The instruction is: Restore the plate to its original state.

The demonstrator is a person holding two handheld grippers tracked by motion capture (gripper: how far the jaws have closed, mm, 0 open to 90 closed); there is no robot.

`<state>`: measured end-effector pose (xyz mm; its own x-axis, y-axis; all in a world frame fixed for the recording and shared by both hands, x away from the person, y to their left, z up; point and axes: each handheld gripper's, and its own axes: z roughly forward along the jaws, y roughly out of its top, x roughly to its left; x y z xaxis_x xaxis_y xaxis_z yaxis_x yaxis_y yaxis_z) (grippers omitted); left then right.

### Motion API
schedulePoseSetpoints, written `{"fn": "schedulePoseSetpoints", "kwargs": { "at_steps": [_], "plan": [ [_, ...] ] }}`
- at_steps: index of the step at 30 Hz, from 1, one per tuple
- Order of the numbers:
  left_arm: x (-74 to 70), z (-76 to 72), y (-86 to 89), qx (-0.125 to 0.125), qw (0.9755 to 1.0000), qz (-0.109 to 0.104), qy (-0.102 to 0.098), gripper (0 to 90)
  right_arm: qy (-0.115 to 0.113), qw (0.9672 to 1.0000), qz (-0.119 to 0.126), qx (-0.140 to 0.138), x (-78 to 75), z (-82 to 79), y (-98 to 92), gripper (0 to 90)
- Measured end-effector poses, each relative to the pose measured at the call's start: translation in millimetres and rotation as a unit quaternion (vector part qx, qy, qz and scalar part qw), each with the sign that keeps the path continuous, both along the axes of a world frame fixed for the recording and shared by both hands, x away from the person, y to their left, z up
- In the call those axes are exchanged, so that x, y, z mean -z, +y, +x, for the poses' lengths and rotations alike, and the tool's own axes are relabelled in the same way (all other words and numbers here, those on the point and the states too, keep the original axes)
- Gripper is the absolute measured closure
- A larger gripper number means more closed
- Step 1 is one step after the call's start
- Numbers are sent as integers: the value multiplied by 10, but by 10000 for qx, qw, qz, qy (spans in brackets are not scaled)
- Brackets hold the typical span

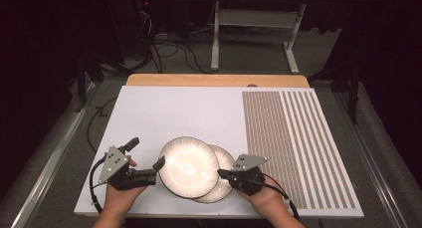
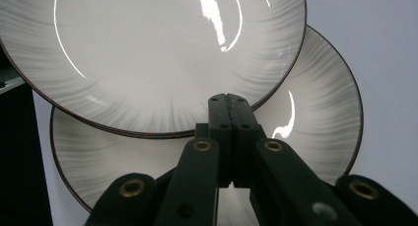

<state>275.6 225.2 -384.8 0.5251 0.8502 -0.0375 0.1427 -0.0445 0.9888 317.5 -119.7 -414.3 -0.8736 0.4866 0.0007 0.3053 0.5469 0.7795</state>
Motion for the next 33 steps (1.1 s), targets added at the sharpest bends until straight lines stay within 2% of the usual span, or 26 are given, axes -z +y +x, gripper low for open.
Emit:
{"fn": "schedulePoseSetpoints", "kwargs": {
  "at_steps": [6, 33],
  "plan": [
    [-2, -8, -36, 51, 10000, 10, -14, 1, 17, 10000, 23, 24, -1, -5, 0, 900],
    [-19, -13, -4, 19, 10000, -30, -20, 1, 5, 10000, 27, 1, -9, -21, 7, 900]
  ]
}}
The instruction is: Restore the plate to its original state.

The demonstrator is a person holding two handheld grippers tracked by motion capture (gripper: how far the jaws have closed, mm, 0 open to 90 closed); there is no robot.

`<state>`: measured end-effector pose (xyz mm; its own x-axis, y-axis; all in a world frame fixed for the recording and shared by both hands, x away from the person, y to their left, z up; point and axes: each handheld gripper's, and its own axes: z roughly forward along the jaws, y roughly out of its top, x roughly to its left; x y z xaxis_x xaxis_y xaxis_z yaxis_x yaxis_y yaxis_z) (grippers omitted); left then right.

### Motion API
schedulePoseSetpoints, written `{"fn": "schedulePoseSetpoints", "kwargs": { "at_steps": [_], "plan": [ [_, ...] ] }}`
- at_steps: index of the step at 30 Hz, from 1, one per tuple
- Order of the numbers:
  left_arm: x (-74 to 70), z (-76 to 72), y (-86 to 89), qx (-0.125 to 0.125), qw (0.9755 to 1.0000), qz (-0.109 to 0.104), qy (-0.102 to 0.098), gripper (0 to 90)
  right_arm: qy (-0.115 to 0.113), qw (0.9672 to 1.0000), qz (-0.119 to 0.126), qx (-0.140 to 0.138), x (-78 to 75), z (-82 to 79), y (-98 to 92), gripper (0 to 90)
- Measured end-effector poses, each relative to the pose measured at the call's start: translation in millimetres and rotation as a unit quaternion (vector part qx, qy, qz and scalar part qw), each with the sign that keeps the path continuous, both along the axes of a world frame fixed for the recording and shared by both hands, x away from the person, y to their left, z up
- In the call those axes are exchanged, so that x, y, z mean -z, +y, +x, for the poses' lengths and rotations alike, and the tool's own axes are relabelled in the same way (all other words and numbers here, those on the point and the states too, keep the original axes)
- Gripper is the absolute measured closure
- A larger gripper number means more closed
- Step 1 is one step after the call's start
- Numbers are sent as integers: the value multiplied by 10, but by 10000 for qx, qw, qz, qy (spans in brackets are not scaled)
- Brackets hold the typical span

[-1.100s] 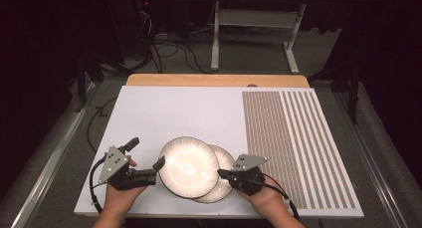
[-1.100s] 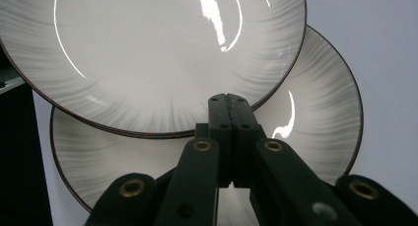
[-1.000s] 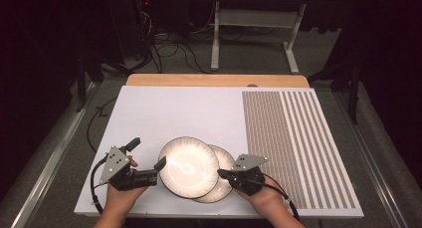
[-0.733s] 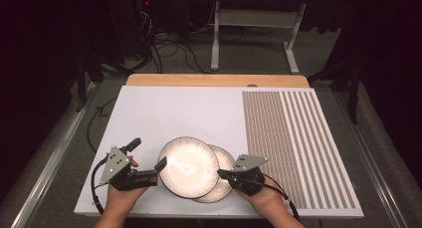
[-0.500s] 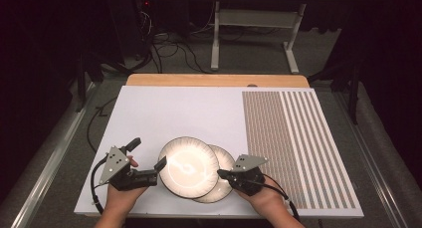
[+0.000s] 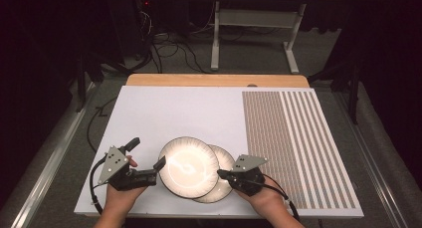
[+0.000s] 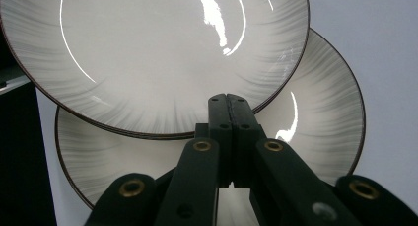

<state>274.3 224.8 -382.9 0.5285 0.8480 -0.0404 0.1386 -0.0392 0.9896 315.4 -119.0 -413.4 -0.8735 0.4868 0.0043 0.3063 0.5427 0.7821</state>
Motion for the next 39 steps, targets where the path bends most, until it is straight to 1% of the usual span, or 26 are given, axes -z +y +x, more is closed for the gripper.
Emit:
{"fn": "schedulePoseSetpoints", "kwargs": {
  "at_steps": [11, 13, 21, 30, 34, 36, 39],
  "plan": [
    [1, 3, 5, 21, 10000, -6, 19, 4, -47, 10000, -36, -34, -4, 14, -15, 900],
    [2, 3, 7, 19, 10000, 7, 22, 5, -19, 10000, -41, -1, -7, 9, -15, 900],
    [2, 2, 9, 12, 10000, 9, 23, 6, -40, 10000, -50, -48, -5, 7, -16, 900],
    [2, 3, 9, 11, 10000, 12, 27, 6, -6, 10000, -56, 0, -8, 8, -24, 900],
    [1, 2, 11, 14, 10000, 8, 23, 6, -27, 10000, -60, 7, -7, 12, -35, 900],
    [1, 3, 13, 11, 10000, 1, 25, 6, 2, 10000, -70, 31, -7, 10, -38, 900],
    [1, 3, 17, 8, 10000, -3, 27, 6, -18, 10000, -83, 25, -6, 10, -41, 900]
  ]
}}
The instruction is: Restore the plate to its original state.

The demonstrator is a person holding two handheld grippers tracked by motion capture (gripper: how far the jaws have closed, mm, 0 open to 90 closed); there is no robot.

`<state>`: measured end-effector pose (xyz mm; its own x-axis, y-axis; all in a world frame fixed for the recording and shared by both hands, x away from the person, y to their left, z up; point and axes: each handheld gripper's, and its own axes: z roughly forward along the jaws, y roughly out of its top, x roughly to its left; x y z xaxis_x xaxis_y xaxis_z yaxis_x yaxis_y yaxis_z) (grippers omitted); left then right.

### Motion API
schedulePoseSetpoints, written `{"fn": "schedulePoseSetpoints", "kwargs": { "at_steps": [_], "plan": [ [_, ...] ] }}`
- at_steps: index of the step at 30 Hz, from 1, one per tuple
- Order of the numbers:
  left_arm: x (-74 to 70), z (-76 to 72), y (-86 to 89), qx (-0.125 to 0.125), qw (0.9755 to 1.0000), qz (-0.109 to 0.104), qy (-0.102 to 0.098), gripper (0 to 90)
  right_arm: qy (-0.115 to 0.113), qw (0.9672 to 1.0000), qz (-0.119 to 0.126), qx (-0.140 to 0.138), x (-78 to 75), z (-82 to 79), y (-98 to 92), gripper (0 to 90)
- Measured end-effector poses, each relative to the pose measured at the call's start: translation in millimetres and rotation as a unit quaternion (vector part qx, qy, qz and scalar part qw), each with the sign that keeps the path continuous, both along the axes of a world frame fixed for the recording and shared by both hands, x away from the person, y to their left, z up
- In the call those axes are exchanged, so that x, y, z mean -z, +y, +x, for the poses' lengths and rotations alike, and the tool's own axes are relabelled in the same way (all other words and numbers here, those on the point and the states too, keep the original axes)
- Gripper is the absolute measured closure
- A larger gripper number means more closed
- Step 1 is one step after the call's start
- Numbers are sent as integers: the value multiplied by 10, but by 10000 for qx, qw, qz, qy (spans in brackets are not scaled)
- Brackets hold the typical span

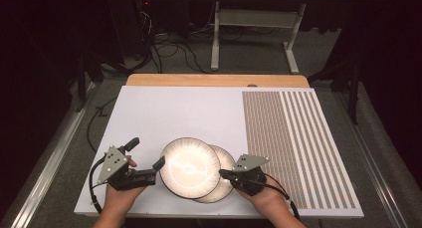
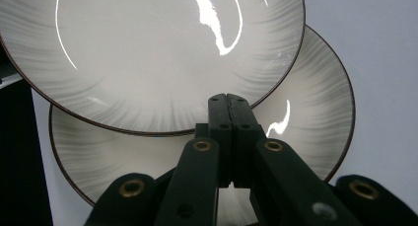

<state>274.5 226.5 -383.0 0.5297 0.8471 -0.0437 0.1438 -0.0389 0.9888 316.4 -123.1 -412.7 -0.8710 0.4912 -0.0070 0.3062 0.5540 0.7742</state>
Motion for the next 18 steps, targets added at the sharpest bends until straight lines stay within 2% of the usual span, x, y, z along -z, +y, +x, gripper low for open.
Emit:
{"fn": "schedulePoseSetpoints", "kwargs": {
  "at_steps": [18],
  "plan": [
    [-1, -2, 2, 5, 10000, -1, 4, 6, -20, 10000, -23, 28, -14, -5, -47, 900]
  ]
}}
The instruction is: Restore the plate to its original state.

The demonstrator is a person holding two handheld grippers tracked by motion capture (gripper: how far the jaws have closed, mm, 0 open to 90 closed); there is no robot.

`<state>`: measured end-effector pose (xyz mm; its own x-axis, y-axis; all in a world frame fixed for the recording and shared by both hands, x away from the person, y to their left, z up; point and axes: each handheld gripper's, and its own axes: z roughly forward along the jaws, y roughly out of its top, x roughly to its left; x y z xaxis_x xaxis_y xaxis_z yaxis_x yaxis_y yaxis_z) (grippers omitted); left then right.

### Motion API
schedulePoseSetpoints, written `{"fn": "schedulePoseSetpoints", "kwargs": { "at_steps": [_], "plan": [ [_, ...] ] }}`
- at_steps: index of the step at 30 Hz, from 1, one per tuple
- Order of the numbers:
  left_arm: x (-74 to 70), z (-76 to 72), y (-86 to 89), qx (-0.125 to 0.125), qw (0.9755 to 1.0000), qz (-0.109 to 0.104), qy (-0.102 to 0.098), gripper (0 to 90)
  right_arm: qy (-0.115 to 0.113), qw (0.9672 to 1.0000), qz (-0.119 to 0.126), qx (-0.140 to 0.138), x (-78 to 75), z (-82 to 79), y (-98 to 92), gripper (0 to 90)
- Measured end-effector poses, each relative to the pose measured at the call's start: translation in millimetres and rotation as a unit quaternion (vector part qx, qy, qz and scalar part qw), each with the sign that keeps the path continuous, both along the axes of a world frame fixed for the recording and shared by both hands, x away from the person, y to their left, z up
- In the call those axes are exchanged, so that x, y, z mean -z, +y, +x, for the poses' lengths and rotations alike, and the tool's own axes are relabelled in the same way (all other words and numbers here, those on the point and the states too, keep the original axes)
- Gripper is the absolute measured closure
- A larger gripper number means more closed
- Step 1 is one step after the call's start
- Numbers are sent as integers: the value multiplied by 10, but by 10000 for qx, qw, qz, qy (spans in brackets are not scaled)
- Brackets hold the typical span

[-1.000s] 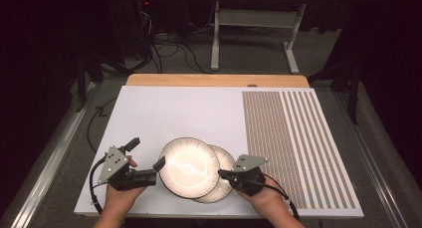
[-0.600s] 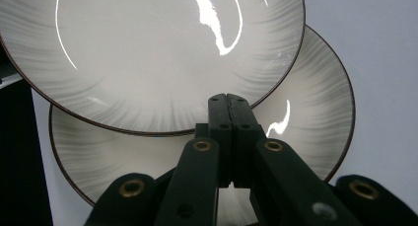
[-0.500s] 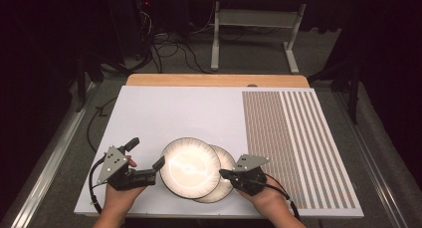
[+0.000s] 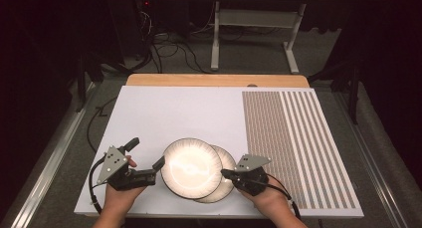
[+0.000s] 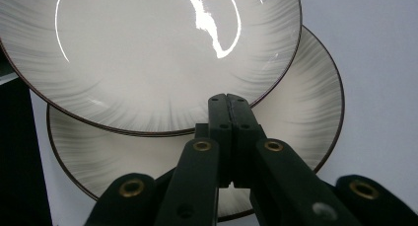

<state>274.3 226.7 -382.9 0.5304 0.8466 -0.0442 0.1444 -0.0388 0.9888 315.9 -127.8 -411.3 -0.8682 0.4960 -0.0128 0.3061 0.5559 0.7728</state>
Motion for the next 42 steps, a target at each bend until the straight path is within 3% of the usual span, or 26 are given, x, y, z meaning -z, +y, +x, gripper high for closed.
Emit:
{"fn": "schedulePoseSetpoints", "kwargs": {
  "at_steps": [42],
  "plan": [
    [-3, 6, -2, 29, 10000, 11, -7, 6, -58, 9997, 83, 199, -68, 7, -207, 900]
  ]
}}
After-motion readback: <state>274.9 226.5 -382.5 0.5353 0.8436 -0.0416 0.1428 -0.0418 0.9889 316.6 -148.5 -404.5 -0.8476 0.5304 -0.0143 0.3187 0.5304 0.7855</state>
